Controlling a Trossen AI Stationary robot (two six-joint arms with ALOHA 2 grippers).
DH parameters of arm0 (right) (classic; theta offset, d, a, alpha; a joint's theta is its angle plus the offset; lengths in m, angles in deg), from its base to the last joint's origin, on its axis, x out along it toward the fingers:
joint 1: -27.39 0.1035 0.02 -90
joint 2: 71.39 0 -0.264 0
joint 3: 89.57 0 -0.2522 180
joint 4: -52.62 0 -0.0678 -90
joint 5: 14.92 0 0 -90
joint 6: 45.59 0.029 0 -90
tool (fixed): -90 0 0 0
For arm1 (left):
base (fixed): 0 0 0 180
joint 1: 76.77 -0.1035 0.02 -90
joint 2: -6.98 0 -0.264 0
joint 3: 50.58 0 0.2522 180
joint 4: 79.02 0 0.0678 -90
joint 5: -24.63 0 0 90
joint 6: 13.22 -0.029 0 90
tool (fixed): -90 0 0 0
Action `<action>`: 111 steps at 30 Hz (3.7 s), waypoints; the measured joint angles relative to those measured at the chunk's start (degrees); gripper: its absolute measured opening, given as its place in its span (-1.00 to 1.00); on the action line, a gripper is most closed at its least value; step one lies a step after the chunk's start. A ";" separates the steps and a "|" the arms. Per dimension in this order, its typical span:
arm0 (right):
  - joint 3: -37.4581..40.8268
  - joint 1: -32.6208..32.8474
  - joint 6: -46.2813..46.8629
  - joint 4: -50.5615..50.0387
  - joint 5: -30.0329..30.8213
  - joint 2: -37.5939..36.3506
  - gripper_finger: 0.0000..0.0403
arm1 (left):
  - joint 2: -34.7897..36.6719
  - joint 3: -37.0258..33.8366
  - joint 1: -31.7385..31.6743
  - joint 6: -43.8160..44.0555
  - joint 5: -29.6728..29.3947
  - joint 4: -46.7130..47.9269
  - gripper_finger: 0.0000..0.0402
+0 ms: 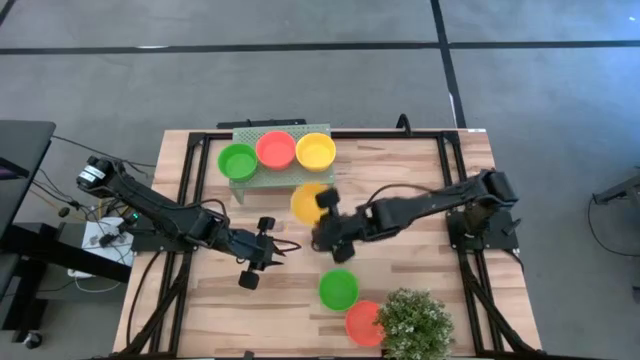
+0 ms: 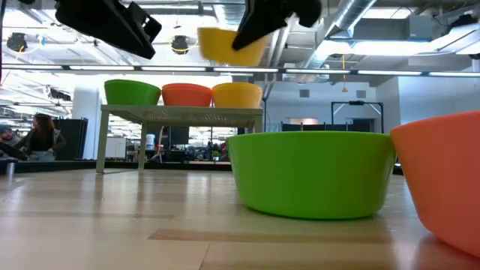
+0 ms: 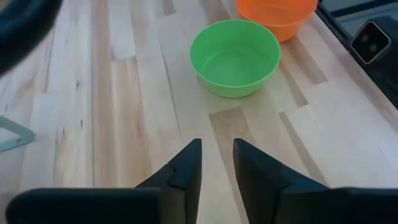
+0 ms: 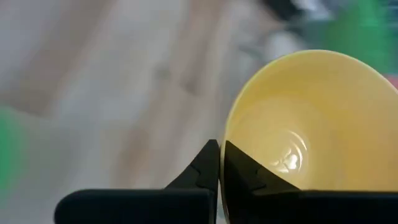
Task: Pick & Place Mini bowls
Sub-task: Stack the yellow bowl on the yellow bowl on the shelf, then stack the green bowl on the green bowl on the shelf
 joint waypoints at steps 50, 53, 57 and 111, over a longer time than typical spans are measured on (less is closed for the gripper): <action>-3.46 -27.23 -9.38 -1.43 -22.64 -1.86 -0.99 | 12.24 -0.02 0.70 0.07 -16.69 2.62 -0.96; -4.75 -27.41 -7.32 -2.87 -23.27 -1.63 -0.99 | 12.24 -0.02 0.70 0.07 -16.69 2.62 -0.96; -5.90 -28.18 -6.90 -3.52 -28.15 -1.85 -0.99 | 12.24 -0.02 0.70 0.07 -16.69 2.62 -0.96; -5.79 -16.38 8.69 -9.14 -23.72 -1.71 -0.62 | 12.24 -0.02 0.70 0.68 -16.66 2.74 -0.96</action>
